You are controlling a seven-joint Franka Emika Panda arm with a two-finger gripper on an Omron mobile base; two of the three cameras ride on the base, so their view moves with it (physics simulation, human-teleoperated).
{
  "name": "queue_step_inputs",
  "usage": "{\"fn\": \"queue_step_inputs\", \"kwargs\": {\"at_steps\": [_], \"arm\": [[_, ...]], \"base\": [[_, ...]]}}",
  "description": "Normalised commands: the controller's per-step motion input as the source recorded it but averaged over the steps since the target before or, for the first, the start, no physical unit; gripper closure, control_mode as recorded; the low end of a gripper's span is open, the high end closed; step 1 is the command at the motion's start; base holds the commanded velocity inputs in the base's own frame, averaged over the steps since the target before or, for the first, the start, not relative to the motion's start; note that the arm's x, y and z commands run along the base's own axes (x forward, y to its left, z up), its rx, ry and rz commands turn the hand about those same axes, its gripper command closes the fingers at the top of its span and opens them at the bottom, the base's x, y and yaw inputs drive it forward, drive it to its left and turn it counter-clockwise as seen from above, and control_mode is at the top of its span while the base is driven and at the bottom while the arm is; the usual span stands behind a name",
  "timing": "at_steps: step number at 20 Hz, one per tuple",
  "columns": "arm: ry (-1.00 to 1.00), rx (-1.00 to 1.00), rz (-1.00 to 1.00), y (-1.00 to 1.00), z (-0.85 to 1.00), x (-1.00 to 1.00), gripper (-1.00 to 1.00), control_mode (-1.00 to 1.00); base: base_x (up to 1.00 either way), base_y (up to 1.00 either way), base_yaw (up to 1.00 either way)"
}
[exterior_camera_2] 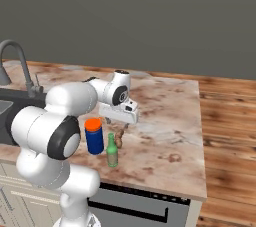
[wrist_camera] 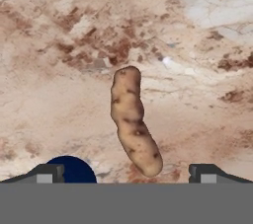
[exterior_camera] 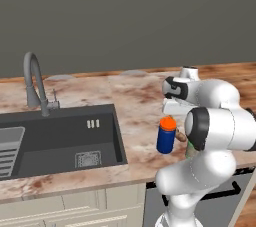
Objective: Pick up all produce items and place them in the sink. Turn on the sink faucet to wash them. Then turn the sink off and put them in the tray.
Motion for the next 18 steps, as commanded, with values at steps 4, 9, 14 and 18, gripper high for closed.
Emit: {"fn": "queue_step_inputs", "kwargs": {"at_steps": [4,9,14,18], "arm": [[0.00,0.00,0.00,-0.01,0.00,0.02,-1.00,-1.00],[0.00,0.00,0.00,0.00,0.00,0.02,-1.00,-1.00],[0.00,0.00,0.00,0.00,-0.08,0.00,-1.00,-1.00],[0.00,0.00,0.00,0.00,-0.14,0.00,-1.00,-1.00]], "base": [[0.00,0.00,0.00],[0.00,0.00,0.00],[0.00,0.00,0.00],[0.00,0.00,0.00]]}}
